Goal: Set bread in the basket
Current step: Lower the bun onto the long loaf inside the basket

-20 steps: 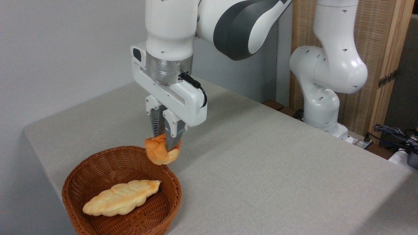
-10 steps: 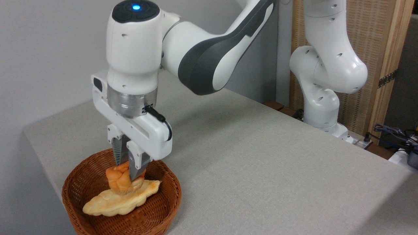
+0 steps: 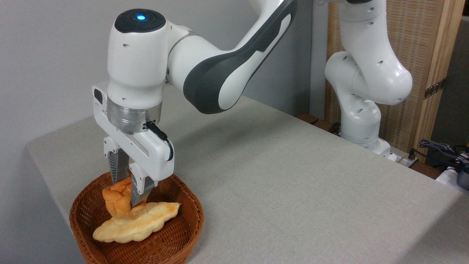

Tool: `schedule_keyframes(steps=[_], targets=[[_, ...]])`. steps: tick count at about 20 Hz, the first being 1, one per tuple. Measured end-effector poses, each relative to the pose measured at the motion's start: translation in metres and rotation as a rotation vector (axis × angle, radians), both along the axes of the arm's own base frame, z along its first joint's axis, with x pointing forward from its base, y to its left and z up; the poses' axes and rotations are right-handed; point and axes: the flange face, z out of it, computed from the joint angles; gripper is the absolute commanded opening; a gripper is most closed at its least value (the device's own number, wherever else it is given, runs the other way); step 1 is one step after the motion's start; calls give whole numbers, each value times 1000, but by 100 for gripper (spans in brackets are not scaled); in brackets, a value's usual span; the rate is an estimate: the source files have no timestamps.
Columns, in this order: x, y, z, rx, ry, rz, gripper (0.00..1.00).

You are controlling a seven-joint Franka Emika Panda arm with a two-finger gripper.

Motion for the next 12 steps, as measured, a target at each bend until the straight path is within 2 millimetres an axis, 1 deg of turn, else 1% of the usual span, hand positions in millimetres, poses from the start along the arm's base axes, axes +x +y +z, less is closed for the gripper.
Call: schedule_keyframes(steps=[8, 12], targets=[[1, 9, 2, 40, -6, -4, 100], [2, 19, 3, 41, -9, 11, 100]])
